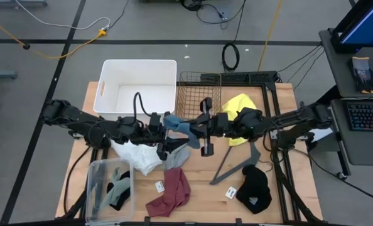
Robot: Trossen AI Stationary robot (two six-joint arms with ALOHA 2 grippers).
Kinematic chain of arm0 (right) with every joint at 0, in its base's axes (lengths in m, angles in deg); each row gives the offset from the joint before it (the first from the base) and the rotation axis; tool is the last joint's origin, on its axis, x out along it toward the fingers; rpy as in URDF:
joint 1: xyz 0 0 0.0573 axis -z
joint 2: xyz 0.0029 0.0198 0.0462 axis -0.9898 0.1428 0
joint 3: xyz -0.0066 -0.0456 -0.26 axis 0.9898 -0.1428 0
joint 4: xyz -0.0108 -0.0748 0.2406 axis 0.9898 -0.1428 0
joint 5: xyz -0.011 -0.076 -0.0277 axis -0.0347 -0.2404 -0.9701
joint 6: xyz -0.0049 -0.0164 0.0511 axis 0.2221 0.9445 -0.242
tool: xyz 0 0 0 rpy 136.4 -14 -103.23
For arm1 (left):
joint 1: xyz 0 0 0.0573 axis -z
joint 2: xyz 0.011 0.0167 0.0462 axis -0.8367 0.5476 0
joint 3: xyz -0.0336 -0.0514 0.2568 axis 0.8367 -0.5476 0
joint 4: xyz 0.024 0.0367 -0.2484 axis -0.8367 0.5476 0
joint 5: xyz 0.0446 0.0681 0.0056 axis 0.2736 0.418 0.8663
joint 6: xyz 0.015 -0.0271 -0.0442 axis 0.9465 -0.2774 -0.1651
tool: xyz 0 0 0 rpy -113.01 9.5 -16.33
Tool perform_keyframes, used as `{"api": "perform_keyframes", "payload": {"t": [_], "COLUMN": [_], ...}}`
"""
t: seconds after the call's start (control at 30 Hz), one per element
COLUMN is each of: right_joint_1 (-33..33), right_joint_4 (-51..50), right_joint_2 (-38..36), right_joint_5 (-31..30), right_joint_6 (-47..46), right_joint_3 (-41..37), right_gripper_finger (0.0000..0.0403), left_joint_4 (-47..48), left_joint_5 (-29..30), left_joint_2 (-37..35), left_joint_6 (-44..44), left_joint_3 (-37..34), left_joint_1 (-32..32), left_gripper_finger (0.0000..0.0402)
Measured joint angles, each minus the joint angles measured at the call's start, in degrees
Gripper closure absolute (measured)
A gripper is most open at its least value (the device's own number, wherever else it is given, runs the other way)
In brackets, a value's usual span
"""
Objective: Pick & Place Cloths
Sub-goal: Put the blue sock into the transparent bin
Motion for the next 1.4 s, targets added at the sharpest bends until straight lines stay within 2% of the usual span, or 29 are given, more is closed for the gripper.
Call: {"api": "perform_keyframes", "payload": {"t": [0.07,0.2,0.37,0.83,1.1,1.4], "right_joint_1": [0.0,0.2,0.2,0.1,-0.8,-0.9], "right_joint_4": [-0.8,-1.5,-1.9,-3.6,-3.5,-3.5], "right_joint_2": [0.7,0.8,0.8,0.8,0.8,0.8], "right_joint_5": [-0.1,-0.3,-3.3,-6.2,-6.8,-7.9], "right_joint_6": [1.8,4.4,7.7,12.4,18.9,19.3], "right_joint_3": [0.7,1.0,1.1,1.1,1.1,1.1], "right_gripper_finger": [0.0403,0.0403,0.0403,0.0403,0.0403,0.0403], "left_joint_4": [-0.1,-1.4,-2.9,-4.9,-5.4,-5.4], "left_joint_5": [-0.4,-4.9,-9.0,-7.8,-6.2,-4.5], "left_joint_2": [0.0,0.0,0.0,0.0,0.0,0.0], "left_joint_6": [-0.3,-0.8,-2.1,-3.0,-1.7,-1.5], "left_joint_3": [0.0,0.0,0.0,0.0,0.0,0.0], "left_joint_1": [0.1,0.1,0.1,0.1,0.0,-0.4], "left_gripper_finger": [0.0110,0.0110,0.0110,0.0110,0.0110,0.0110]}}
